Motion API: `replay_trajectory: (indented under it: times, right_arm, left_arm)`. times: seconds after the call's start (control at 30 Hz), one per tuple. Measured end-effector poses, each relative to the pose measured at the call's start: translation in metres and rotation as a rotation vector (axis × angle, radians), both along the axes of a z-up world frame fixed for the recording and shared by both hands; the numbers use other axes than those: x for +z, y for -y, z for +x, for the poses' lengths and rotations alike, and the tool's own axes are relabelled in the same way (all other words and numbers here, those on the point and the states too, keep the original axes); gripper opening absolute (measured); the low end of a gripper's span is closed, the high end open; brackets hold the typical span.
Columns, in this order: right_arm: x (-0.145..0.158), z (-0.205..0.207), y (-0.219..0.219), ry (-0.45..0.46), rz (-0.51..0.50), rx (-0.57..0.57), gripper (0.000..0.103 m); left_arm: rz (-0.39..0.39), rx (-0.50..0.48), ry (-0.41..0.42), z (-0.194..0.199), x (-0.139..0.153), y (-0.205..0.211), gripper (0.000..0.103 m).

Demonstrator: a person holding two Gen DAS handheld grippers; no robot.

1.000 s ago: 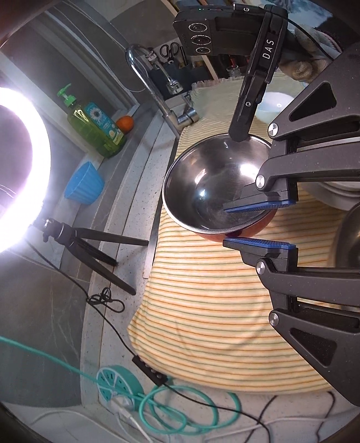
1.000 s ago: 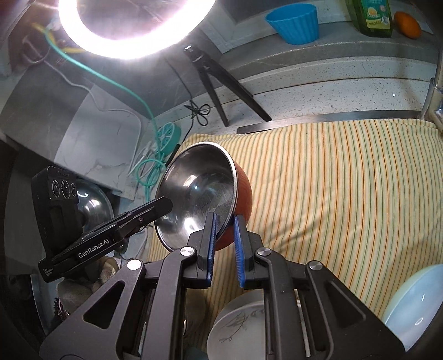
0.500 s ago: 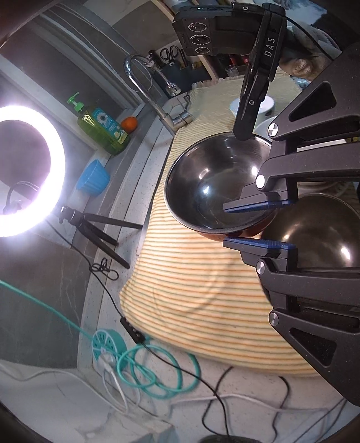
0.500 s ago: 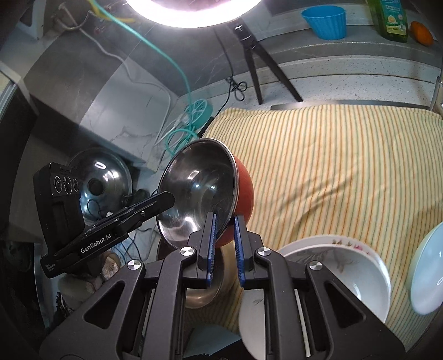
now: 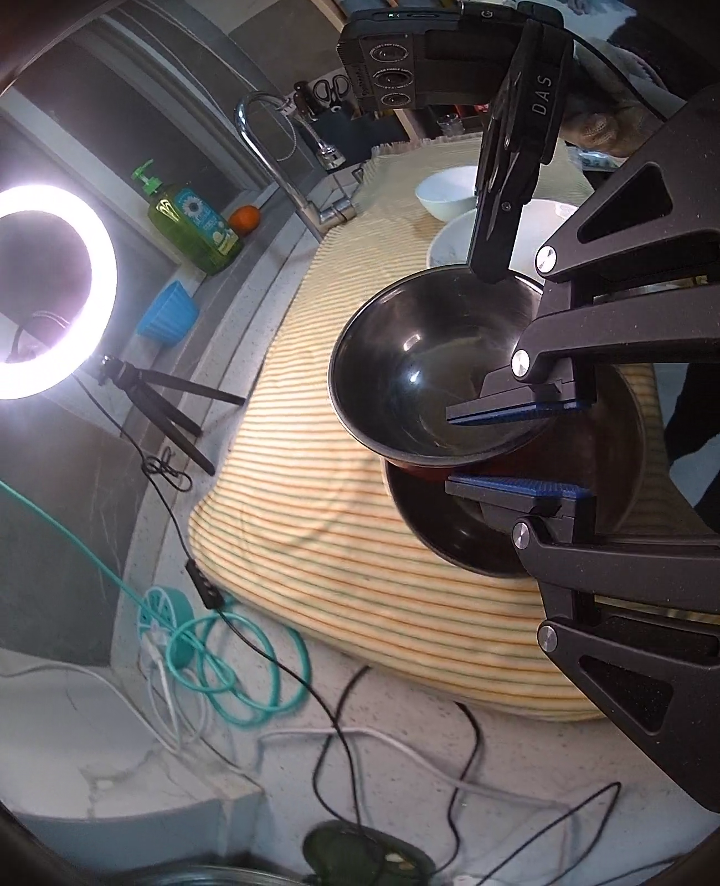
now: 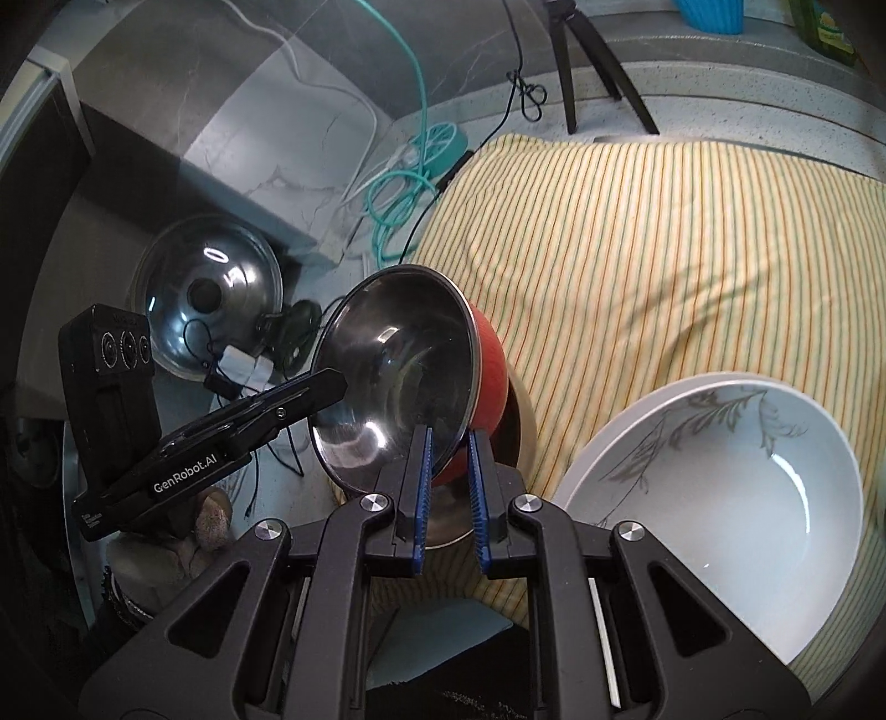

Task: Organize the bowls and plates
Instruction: 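Lower the red bowl into the large steel bowl and open both tools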

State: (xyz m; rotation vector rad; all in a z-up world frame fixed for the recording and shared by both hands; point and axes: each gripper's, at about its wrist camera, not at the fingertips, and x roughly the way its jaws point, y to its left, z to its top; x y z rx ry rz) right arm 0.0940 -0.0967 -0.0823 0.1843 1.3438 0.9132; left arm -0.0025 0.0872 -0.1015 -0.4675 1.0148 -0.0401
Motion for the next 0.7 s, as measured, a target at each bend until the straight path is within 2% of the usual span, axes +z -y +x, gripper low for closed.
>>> replay_trajectory:
  times: [0.37, 0.7]
  right_arm:
    - [-0.027, -0.014, -0.015, -0.028, -0.066, 0.047, 0.013]
    - [-0.033, -0.016, -0.023, -0.018, -0.101, 0.066, 0.013]
  left_arm:
    - [0.004, 0.011, -0.052, -0.013, -0.019, -0.004, 0.016]
    - [0.021, 0.003, -0.078, -0.013, -0.031, -0.006, 0.016]
